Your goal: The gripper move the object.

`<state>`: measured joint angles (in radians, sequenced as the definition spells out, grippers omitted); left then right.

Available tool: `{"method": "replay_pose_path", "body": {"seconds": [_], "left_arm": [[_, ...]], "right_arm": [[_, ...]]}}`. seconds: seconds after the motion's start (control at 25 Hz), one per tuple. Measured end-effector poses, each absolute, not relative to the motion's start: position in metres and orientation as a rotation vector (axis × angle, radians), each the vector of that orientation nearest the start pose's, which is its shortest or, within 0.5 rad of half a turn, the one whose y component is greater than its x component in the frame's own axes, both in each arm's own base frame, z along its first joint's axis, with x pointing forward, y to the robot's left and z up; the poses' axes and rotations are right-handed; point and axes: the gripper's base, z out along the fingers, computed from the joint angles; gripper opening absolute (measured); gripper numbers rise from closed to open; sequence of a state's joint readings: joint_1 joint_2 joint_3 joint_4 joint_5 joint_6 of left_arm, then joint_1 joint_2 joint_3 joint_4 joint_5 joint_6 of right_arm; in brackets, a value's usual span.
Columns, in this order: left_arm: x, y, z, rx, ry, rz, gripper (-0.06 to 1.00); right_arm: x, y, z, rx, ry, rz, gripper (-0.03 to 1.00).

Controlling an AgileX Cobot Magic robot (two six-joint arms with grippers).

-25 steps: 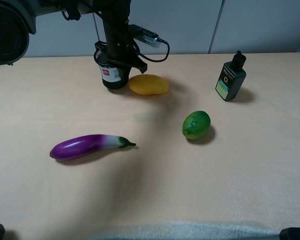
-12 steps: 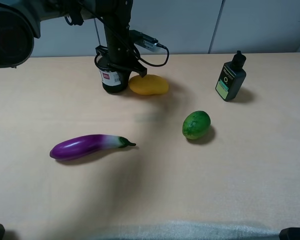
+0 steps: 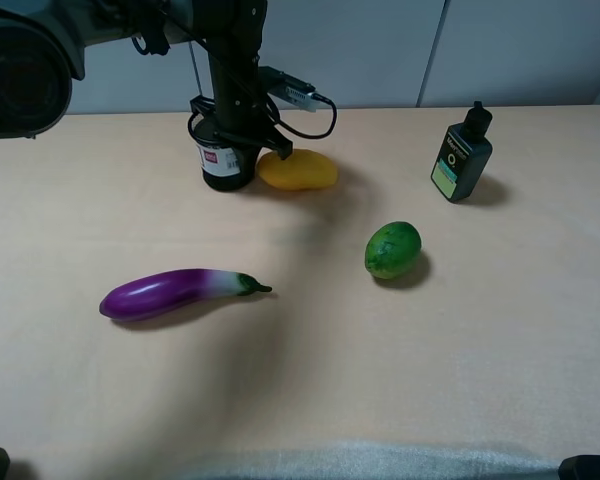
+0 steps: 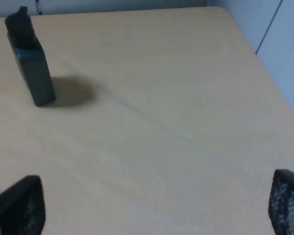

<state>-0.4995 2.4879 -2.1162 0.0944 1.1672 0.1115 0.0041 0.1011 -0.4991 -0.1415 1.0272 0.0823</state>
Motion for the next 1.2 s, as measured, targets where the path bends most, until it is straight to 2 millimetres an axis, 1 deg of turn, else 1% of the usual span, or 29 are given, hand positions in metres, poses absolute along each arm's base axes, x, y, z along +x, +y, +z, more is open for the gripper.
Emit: {"method": "replay_pose_path", "body": {"seconds": [0.16, 0.24, 0.36, 0.48, 0.6, 0.72, 1.0, 1.12, 1.2], "left_arm": [[0.447, -0.235, 0.125, 0.950, 2.853, 0.097, 0.20], [0.447, -0.235, 0.125, 0.951, 2.857, 0.099, 0.22], [0.447, -0.235, 0.125, 0.952, 2.860, 0.100, 0.35], [0.446, -0.235, 0.125, 0.953, 2.864, 0.101, 0.52], [0.446, -0.234, 0.125, 0.953, 2.868, 0.103, 0.67], [0.446, -0.234, 0.125, 0.953, 2.869, 0.103, 0.76], [0.446, -0.234, 0.126, 0.950, 2.867, 0.102, 0.79], [0.448, -0.235, 0.137, 0.921, 2.845, 0.092, 0.79], [0.449, -0.236, 0.152, 0.872, 2.824, 0.075, 0.79]], "right_arm": [[0.012, -0.011, 0.280, 0.077, 2.105, -0.120, 0.69], [0.012, -0.011, 0.280, 0.077, 2.105, -0.120, 0.69], [0.012, -0.011, 0.280, 0.077, 2.105, -0.120, 0.69], [0.012, -0.011, 0.280, 0.077, 2.105, -0.120, 0.69], [0.012, -0.011, 0.280, 0.077, 2.105, -0.120, 0.69], [0.012, -0.011, 0.280, 0.077, 2.105, -0.120, 0.69], [0.012, -0.011, 0.280, 0.077, 2.105, -0.121, 0.69], [0.012, -0.011, 0.280, 0.077, 2.105, -0.121, 0.69], [0.012, -0.011, 0.280, 0.077, 2.105, -0.121, 0.69]]}}
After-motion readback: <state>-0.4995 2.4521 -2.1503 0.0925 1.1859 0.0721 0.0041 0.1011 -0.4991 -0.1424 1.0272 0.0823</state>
